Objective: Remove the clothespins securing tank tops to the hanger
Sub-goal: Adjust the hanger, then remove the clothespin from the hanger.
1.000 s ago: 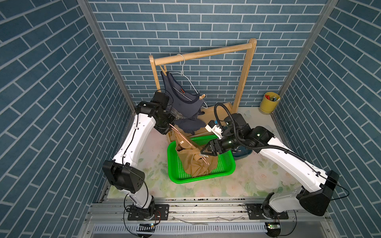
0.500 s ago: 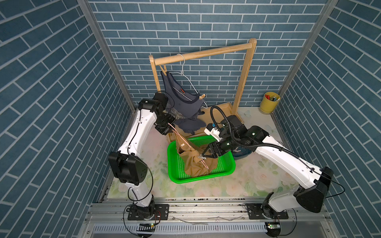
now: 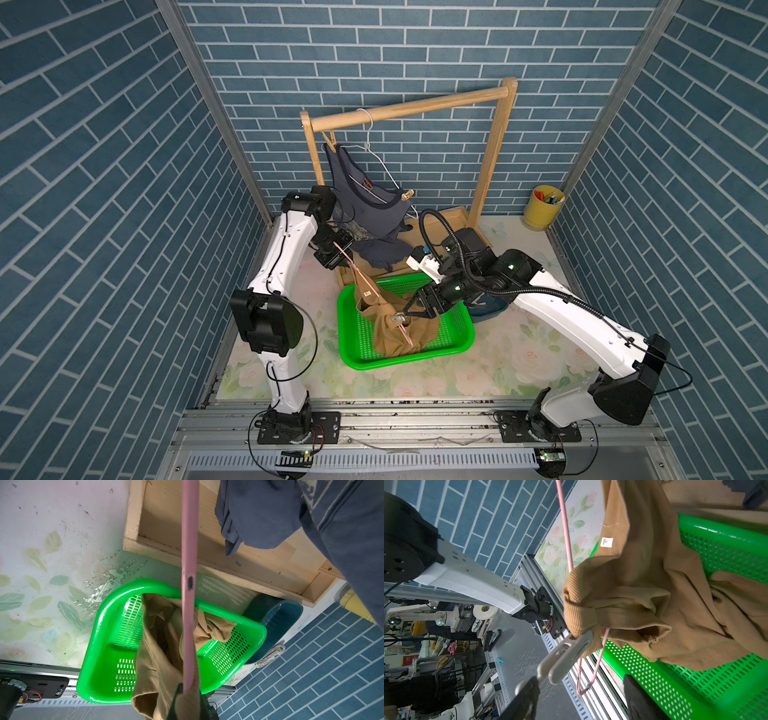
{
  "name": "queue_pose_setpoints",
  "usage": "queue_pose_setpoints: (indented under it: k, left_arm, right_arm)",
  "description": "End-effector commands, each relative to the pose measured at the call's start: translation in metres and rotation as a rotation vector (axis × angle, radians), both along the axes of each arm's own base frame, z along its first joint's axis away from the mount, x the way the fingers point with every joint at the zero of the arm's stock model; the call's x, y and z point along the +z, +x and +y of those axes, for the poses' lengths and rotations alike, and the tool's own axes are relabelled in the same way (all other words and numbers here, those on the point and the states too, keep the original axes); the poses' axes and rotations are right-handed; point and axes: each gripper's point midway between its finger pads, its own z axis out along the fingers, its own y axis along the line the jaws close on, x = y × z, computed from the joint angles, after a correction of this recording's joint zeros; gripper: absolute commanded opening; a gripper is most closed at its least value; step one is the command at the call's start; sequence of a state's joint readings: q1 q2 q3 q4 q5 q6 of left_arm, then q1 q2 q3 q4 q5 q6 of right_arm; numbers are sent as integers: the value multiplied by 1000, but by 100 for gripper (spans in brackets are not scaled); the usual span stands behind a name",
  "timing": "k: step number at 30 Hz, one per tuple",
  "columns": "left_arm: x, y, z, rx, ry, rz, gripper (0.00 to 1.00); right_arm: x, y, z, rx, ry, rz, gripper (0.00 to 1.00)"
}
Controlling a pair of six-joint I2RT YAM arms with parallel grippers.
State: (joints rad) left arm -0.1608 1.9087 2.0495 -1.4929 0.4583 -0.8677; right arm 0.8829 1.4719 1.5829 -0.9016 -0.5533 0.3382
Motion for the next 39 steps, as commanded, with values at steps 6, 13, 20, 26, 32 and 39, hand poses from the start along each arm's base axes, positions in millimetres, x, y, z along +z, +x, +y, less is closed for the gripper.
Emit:
queue_pose_setpoints:
  k: [6, 13, 20, 26, 32, 39]
  left_arm:
    - [-1, -6, -2, -14, -27, 35, 0]
    - [-3, -5, -3, -5, -37, 33, 0]
    - [-4, -5, -6, 9, -59, 31, 0]
    - [-6, -6, -6, 18, -63, 33, 0]
    - [-8, -7, -7, 18, -66, 31, 0]
    - [-10, -7, -6, 20, -64, 27, 0]
  right_arm:
    - [27, -5, 9, -3, 24, -34, 67]
    - [5, -18, 17, 37, -79, -45, 66]
    - [-9, -20, 19, 51, -156, -73, 59]
    - [-15, -20, 17, 39, -192, -104, 39]
    - [-11, -17, 18, 25, -190, -130, 21]
    - [-15, -18, 23, 25, -193, -117, 12]
